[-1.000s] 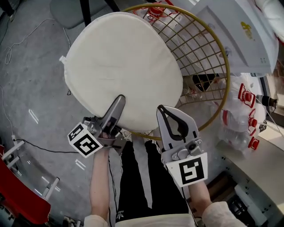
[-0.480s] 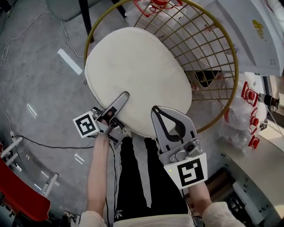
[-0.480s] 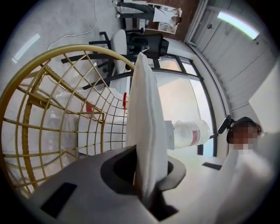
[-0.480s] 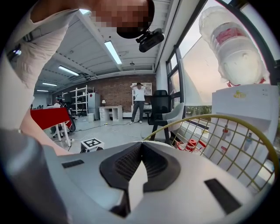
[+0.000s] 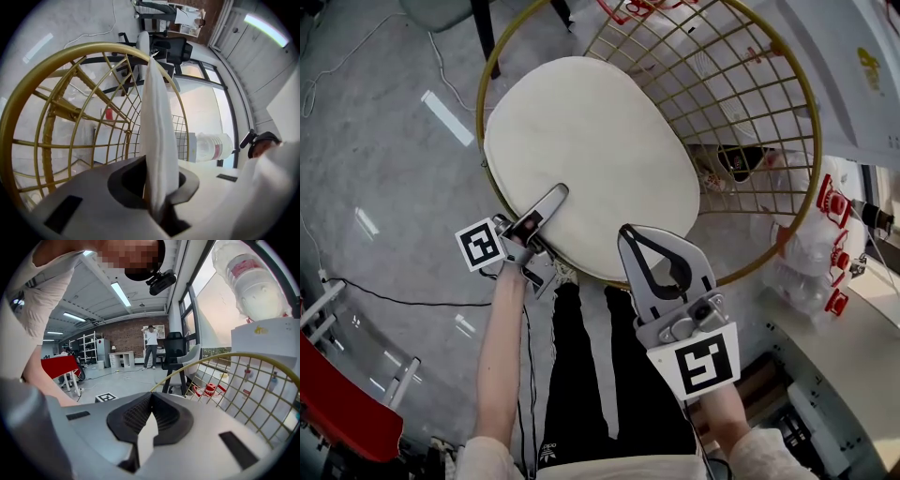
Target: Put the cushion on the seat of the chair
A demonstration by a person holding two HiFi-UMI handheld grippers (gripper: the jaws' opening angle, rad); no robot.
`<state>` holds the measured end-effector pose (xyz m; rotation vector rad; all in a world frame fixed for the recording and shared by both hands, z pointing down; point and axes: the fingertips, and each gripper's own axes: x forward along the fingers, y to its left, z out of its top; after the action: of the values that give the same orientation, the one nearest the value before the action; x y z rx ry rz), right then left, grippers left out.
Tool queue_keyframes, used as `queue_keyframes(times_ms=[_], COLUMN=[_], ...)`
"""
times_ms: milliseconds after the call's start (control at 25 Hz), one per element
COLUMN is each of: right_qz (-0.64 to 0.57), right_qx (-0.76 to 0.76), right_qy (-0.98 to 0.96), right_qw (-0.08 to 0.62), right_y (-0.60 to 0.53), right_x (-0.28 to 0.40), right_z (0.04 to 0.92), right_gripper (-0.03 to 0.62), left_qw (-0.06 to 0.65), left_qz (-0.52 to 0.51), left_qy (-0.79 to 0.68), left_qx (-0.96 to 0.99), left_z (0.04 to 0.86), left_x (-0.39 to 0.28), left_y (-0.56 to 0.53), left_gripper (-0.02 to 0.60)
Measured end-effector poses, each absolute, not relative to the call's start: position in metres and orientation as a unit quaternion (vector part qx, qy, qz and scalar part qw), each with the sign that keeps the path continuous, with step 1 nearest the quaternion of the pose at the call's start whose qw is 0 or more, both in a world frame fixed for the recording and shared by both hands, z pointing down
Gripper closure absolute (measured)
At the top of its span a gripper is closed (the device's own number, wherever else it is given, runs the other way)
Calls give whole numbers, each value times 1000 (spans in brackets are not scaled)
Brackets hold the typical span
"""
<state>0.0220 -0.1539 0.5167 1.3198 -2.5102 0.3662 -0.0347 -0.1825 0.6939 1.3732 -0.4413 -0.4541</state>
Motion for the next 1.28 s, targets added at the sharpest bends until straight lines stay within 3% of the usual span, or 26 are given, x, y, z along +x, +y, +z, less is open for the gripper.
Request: queue_keyframes(times_ms=[840, 1160, 1280], right_qz=[141, 136, 134], right_qx=[446, 451, 451], right_qy=[-872, -870, -870], right_qw=[144, 143, 146], right_y=[-150, -147, -143], right_x=[10, 11, 12], right_z=[533, 526, 524], right_gripper=[577, 577, 577], left_qw=[742, 738, 741], left_qz=[-170, -141, -141], left_qy=[-243, -268, -275], left_qx=[601, 602, 596], left_z=[746, 745, 742], left_x=[-43, -44, -48], left_y=[-180, -178, -177], left_gripper=[526, 460, 406])
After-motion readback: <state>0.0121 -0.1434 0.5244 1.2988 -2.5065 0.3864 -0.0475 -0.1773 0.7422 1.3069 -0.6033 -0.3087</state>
